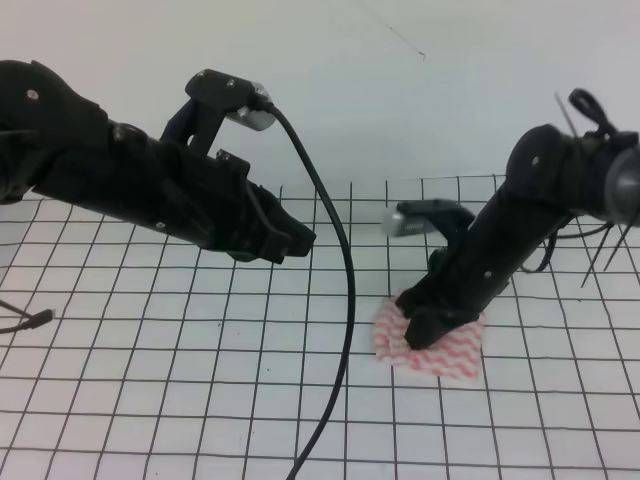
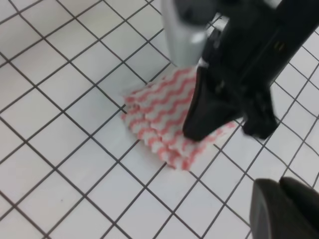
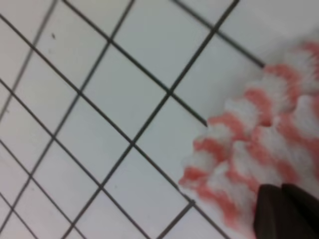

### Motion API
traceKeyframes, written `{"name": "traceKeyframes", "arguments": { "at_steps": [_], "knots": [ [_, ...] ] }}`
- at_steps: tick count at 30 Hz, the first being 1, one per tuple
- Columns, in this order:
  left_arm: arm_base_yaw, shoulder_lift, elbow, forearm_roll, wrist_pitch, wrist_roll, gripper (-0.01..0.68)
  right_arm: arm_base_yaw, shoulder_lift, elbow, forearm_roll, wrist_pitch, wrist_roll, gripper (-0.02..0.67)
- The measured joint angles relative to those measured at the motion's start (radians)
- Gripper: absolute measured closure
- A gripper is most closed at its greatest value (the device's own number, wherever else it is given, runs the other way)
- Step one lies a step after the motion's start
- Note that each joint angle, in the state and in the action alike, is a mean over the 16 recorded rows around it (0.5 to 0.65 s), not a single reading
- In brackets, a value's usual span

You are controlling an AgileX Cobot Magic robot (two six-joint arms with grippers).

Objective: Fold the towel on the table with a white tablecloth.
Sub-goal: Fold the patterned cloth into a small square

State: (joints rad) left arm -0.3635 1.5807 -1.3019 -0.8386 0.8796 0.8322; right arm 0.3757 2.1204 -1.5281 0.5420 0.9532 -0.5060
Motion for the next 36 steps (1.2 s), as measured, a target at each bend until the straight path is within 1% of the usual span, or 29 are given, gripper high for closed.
{"name": "traceKeyframes", "arguments": {
  "at_steps": [5, 9, 18, 25, 36],
  "knots": [
    [0.000, 0.000, 0.000, 0.002, -0.002, 0.000, 0.674, 0.010, 0.007, 0.000, 0.022, 0.023, -0.025, 0.646],
    [0.000, 0.000, 0.000, 0.002, -0.004, 0.000, 0.674, 0.014, -0.020, 0.000, 0.004, 0.034, -0.021, 0.646],
    [0.000, 0.000, 0.000, -0.002, -0.018, 0.002, 0.674, 0.010, -0.100, 0.017, -0.118, 0.045, 0.049, 0.647],
    [0.000, 0.000, 0.000, -0.006, -0.028, 0.008, 0.675, 0.008, -0.079, 0.047, -0.197, 0.045, 0.100, 0.647],
    [0.000, 0.000, 0.000, -0.009, -0.030, 0.014, 0.675, 0.009, -0.086, 0.069, -0.176, 0.029, 0.077, 0.647]
  ]
}}
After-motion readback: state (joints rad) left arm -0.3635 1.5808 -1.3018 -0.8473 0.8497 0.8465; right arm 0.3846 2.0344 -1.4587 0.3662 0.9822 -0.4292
